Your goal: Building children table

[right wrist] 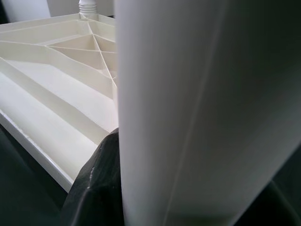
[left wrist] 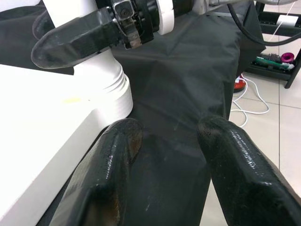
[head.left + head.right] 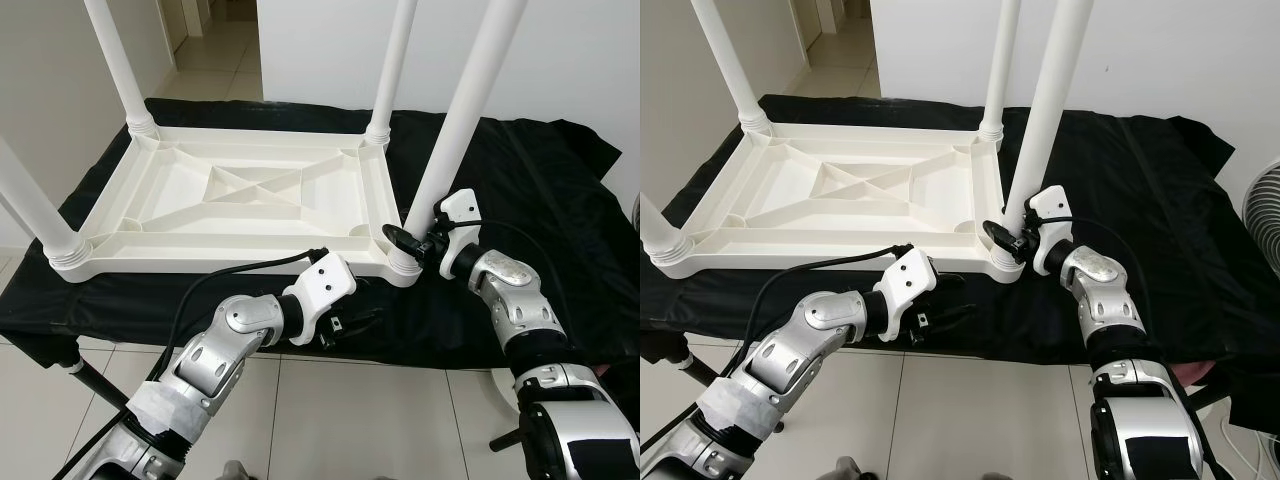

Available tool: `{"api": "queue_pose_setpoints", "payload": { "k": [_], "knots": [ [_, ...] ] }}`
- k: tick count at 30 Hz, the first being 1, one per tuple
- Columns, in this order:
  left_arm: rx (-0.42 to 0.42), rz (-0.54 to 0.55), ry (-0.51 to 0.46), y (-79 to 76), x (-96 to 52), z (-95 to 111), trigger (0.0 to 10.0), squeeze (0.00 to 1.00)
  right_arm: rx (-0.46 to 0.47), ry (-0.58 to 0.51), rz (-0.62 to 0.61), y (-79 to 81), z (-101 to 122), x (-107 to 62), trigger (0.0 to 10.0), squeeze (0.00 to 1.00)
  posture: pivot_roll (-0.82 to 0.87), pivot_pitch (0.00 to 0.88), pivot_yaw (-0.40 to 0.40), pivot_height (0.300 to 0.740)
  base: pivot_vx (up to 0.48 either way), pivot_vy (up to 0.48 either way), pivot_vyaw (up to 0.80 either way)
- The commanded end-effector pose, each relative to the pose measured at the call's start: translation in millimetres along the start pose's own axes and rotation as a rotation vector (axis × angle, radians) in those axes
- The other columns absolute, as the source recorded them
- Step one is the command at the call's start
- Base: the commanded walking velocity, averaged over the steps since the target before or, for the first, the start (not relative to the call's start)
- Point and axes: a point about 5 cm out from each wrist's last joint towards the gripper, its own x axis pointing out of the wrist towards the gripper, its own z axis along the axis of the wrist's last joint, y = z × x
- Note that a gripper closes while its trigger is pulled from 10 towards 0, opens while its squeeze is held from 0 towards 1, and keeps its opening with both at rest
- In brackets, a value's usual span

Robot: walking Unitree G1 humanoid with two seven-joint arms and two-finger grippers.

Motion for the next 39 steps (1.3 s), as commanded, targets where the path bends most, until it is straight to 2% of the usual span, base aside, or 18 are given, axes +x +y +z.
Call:
{"api": "queue_pose_setpoints", "payload": {
  "k": [1,2,7,8,11,16,17,18,20,23,30,31,34,39],
  "knots": [
    [0.008,-0.03,0.005,0.3,-1.5,-0.1,10.0,0.0,0.013,0.081,-0.067,0.2,-14.1,-0.7,10.0,0.0,-0.09,0.0,0.017,0.74,0.0,0.0,0.0],
    [0.008,-0.03,0.005,0.3,-1.5,-0.1,10.0,0.0,0.013,0.081,-0.067,0.2,-14.1,-0.7,10.0,0.0,-0.09,0.0,0.017,0.74,0.0,0.0,0.0],
    [0.006,-0.029,0.004,-0.3,-2.3,-0.5,10.0,0.0,0.094,0.058,-0.282,0.2,-8.6,1.6,10.0,0.0,-0.1,0.0,0.02,0.74,0.0,0.0,0.0],
    [0.006,-0.029,0.004,-0.3,-2.3,-0.5,10.0,0.0,0.094,0.058,-0.282,0.2,-8.6,1.6,10.0,0.0,-0.1,0.0,0.02,0.74,0.0,0.0,0.0],
    [0.004,-0.032,0.002,-1.2,-0.6,-0.5,10.0,0.0,0.132,0.034,-0.432,9.0,-5.3,-3.0,10.0,0.0,-0.11,0.0,0.017,0.74,0.0,0.0,0.0],
    [0.003,-0.035,-0.001,-1.6,1.1,-0.2,10.0,0.0,0.136,0.04,-0.55,20.2,-6.4,-7.1,10.0,0.0,-0.11,0.0,0.017,0.74,0.0,0.0,0.0],
    [0.002,-0.036,-0.003,-1.8,1.8,0.0,10.0,0.0,0.148,0.031,-0.632,27.6,-5.9,-9.2,10.0,0.0,-0.12,0.0,0.015,0.74,0.0,0.0,0.0],
    [0.002,-0.036,-0.003,-1.8,1.8,0.0,10.0,0.0,0.148,0.031,-0.632,27.6,-5.9,-9.2,10.0,0.0,-0.12,0.0,0.015,0.74,0.0,0.0,0.0],
    [0.002,-0.036,-0.005,-1.8,2.6,0.4,10.0,0.0,0.176,0.026,-0.757,40.7,-5.4,-10.4,10.0,0.0,-0.12,0.0,0.012,0.74,0.0,0.0,0.0],
    [0.001,-0.035,-0.007,-2.4,2.6,0.4,10.0,0.0,0.208,0.007,-0.828,49.9,-3.1,-8.3,10.0,0.0,-0.11,0.0,0.011,0.74,0.0,0.0,0.0],
    [-0.001,-0.036,-0.006,-4.0,2.1,-0.3,10.0,0.0,0.227,0.001,-0.829,55.6,1.4,-6.7,10.0,0.0,-0.11,0.0,0.009,0.74,0.0,0.0,0.0],
    [0.0,-0.036,-0.006,-3.6,2.0,-0.4,10.0,0.0,0.228,-0.005,-0.823,52.0,2.5,-7.8,10.0,1.0,-0.11,0.0,0.009,0.74,0.0,0.0,0.0],
    [0.001,-0.036,-0.005,-3.3,2.1,-0.5,10.0,0.0,0.229,-0.008,-0.825,49.7,3.8,-9.3,10.0,1.0,-0.11,0.0,0.009,0.74,0.0,0.0,0.0],
    [0.003,-0.023,-0.012,-0.6,2.5,0.7,10.0,0.0,0.237,-0.073,-0.835,42.0,13.9,-13.4,10.0,1.0,-0.11,0.0,0.009,0.74,0.0,0.0,0.0]
  ]
}}
